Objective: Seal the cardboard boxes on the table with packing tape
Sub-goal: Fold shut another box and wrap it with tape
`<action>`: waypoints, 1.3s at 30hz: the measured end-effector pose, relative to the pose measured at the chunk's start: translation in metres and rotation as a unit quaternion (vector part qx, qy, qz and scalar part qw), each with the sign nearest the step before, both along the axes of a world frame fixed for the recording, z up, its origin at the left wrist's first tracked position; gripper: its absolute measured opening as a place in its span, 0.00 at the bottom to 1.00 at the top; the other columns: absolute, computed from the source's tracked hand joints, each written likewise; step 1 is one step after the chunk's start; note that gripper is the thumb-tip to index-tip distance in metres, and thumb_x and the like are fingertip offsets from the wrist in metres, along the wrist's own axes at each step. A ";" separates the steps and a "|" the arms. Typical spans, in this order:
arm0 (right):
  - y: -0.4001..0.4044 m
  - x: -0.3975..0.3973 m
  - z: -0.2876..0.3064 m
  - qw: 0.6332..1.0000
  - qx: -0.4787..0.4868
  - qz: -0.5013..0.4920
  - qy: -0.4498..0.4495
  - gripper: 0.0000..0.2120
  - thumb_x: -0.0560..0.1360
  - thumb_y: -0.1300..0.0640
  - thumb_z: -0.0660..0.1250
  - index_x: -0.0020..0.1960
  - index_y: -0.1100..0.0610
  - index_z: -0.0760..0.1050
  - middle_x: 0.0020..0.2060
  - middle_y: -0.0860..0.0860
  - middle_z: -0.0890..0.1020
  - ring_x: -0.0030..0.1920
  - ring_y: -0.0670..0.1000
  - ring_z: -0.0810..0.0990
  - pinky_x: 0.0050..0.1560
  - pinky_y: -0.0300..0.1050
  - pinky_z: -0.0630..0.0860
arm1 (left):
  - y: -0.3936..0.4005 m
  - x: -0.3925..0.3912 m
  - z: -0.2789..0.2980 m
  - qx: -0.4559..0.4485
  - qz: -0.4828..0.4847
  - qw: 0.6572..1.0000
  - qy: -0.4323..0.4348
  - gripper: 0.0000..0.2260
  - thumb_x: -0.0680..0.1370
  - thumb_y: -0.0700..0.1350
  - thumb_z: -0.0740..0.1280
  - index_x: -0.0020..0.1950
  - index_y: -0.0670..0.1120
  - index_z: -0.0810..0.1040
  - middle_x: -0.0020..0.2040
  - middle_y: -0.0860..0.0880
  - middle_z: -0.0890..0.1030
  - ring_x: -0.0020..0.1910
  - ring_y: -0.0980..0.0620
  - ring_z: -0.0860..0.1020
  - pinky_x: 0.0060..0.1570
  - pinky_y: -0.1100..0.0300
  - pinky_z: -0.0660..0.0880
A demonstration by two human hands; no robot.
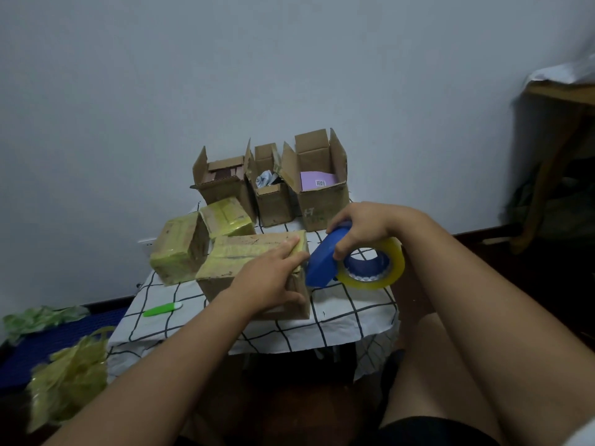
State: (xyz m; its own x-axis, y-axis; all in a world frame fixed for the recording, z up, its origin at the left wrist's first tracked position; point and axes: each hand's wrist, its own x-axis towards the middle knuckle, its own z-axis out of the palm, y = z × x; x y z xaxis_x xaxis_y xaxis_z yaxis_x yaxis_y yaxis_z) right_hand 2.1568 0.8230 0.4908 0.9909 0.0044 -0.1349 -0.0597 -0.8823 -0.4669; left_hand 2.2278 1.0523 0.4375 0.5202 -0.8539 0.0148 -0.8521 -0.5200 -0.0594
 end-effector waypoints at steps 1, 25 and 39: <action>0.002 -0.001 0.001 1.000 -0.014 0.002 -0.002 0.20 0.69 0.45 0.76 0.59 0.48 0.79 0.51 0.47 0.80 0.50 0.48 0.78 0.50 0.45 0.76 | -0.001 0.000 0.002 0.006 -0.003 1.000 -0.004 0.35 0.70 0.63 0.72 0.74 0.59 0.62 0.81 0.52 0.49 0.76 0.47 0.60 0.66 0.49 0.71; 0.019 -0.023 -0.040 0.874 0.177 -0.326 -0.314 0.29 0.71 0.46 0.75 0.68 0.52 0.71 0.54 0.48 0.74 0.53 0.49 0.73 0.50 0.44 0.70 | 0.028 -0.022 -0.008 -0.103 -0.013 0.994 0.022 0.28 0.81 0.48 0.62 0.79 0.51 0.56 0.80 0.52 0.56 0.75 0.51 0.60 0.71 0.55 0.61; 0.058 0.008 -0.101 0.822 0.251 -0.372 -0.350 0.28 0.71 0.46 0.76 0.67 0.50 0.72 0.57 0.47 0.75 0.58 0.50 0.75 0.56 0.48 0.76 | 0.026 0.004 -0.011 -0.139 0.041 0.989 -0.019 0.25 0.79 0.61 0.62 0.72 0.50 0.71 0.74 0.51 0.69 0.70 0.49 0.68 0.67 0.54 0.64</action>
State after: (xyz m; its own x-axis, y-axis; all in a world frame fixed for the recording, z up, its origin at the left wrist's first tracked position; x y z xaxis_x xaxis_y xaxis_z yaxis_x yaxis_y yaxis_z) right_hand 2.1646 0.8813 0.3897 0.5783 -0.7577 0.3024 -0.0581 -0.4080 -0.9111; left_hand 2.2317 1.0782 0.4265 0.5822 -0.7692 0.2633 -0.8062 -0.5881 0.0642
